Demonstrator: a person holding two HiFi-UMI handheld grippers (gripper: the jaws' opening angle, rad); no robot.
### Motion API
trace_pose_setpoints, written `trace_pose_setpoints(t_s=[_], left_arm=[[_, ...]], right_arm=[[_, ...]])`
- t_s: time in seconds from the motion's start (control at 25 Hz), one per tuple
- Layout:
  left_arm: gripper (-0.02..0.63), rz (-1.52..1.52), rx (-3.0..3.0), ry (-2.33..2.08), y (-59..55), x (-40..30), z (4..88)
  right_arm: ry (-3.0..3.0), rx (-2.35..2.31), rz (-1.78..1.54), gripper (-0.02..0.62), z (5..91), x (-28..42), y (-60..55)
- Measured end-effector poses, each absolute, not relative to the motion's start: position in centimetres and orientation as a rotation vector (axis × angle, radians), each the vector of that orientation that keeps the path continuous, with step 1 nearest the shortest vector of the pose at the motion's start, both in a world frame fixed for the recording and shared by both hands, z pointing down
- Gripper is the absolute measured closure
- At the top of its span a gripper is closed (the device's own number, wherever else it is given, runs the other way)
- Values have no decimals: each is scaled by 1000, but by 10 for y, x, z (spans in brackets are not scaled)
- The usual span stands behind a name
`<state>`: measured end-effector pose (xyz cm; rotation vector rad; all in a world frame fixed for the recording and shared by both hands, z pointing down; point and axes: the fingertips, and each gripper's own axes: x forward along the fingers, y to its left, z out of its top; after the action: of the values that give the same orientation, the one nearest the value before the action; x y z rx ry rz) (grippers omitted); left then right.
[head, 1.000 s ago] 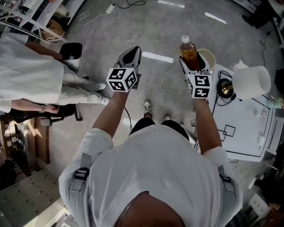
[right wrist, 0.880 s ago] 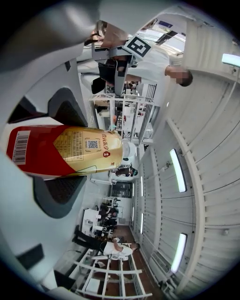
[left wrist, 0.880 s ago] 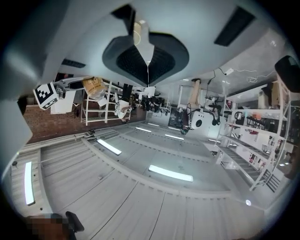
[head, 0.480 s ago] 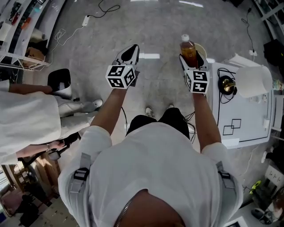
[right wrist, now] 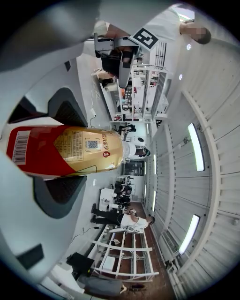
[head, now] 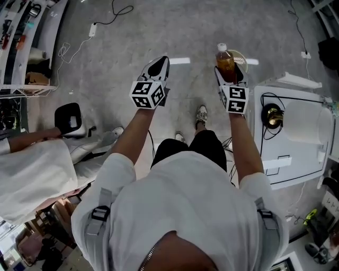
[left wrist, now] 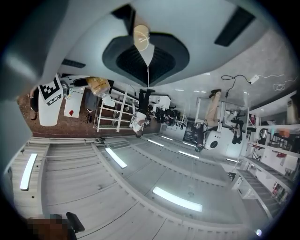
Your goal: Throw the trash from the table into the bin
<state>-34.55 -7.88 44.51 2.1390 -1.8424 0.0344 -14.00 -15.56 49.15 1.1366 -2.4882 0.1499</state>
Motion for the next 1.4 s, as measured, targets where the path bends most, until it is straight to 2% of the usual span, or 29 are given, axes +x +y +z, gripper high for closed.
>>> trace_pose_setpoints(t_s=[0.36,0.76,1.4], left_arm=[[594,115,2129,-1756,-180,-318,506],[594,174,2137,-1616,-245,-299,620],[594,219,2153,-1517,-296,-290,809]], right_arm=[[-2429,1189,281,264,570,-123,-245],[-2296,1291,403,264,686,-97,-301],[-2065,1530,565,262,905,-45,-372]])
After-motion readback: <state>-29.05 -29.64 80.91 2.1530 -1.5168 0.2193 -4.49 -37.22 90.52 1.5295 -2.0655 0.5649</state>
